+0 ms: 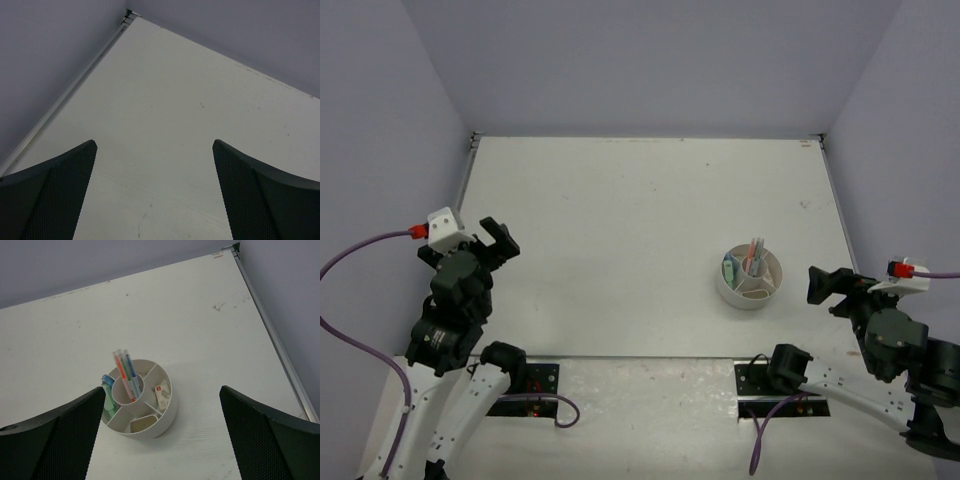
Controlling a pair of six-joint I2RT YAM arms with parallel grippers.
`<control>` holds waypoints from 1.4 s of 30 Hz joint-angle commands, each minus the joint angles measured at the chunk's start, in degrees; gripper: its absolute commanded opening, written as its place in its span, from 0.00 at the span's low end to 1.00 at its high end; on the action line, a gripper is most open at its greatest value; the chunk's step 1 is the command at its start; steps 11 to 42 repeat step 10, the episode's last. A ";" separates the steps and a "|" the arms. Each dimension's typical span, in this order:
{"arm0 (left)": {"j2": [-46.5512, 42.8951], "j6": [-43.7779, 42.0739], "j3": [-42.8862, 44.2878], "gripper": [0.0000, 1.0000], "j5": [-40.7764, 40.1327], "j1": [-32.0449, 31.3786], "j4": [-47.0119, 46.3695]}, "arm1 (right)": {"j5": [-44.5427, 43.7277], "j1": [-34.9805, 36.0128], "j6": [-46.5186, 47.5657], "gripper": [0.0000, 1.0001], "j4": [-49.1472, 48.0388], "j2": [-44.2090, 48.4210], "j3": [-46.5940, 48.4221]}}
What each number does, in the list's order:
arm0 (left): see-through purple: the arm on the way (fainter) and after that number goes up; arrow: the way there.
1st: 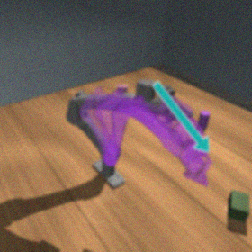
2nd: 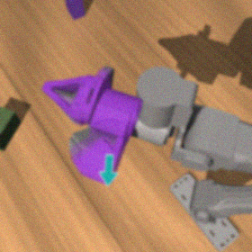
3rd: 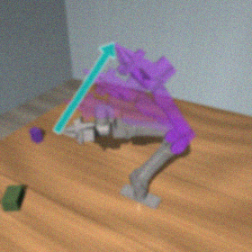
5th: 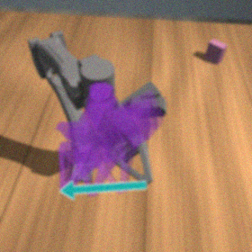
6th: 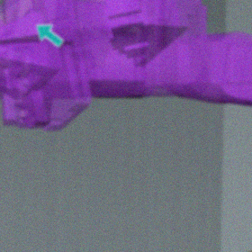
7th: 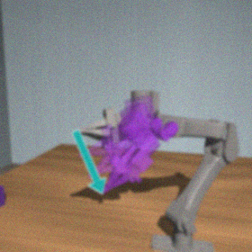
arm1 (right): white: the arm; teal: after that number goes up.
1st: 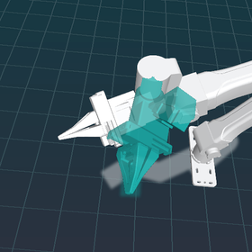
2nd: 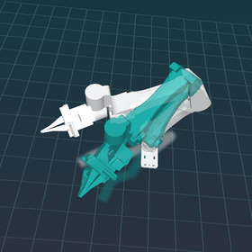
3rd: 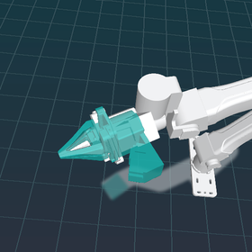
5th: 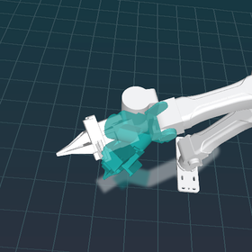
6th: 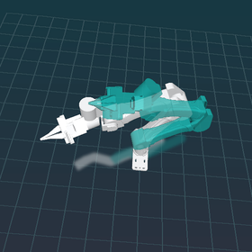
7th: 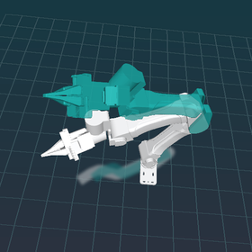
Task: Sort the stationery into containers
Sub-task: Reset both arms
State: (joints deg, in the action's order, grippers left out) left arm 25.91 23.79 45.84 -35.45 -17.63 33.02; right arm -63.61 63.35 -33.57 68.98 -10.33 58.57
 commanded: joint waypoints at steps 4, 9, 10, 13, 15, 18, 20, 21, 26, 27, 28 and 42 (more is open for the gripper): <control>0.54 -1.61 -0.92 1.00 1.04 0.59 -2.50 | -2.22 0.28 -3.08 0.99 1.42 -0.41 0.15; 0.66 -1.88 -1.08 1.00 1.53 0.61 -2.67 | -2.04 0.28 -3.08 0.99 1.45 -0.78 0.11; 0.72 -1.99 -1.18 1.00 1.73 0.65 -2.79 | -2.04 0.28 -3.08 0.99 1.52 -0.85 0.07; 0.72 -1.99 -1.18 1.00 1.73 0.65 -2.79 | -2.04 0.28 -3.08 0.99 1.52 -0.85 0.07; 0.72 -1.99 -1.18 1.00 1.73 0.65 -2.79 | -2.04 0.28 -3.08 0.99 1.52 -0.85 0.07; 0.72 -1.99 -1.18 1.00 1.73 0.65 -2.79 | -2.04 0.28 -3.08 0.99 1.52 -0.85 0.07; 0.72 -1.99 -1.18 1.00 1.73 0.65 -2.79 | -2.04 0.28 -3.08 0.99 1.52 -0.85 0.07; 0.72 -1.99 -1.18 1.00 1.73 0.65 -2.79 | -2.04 0.28 -3.08 0.99 1.52 -0.85 0.07; 0.72 -1.99 -1.18 1.00 1.73 0.65 -2.79 | -2.04 0.28 -3.08 0.99 1.52 -0.85 0.07; 0.72 -1.99 -1.18 1.00 1.73 0.65 -2.79 | -2.04 0.28 -3.08 0.99 1.52 -0.85 0.07; 0.72 -1.99 -1.18 1.00 1.73 0.65 -2.79 | -2.04 0.28 -3.08 0.99 1.52 -0.85 0.07; 0.72 -1.99 -1.18 1.00 1.73 0.65 -2.79 | -2.04 0.28 -3.08 0.99 1.52 -0.85 0.07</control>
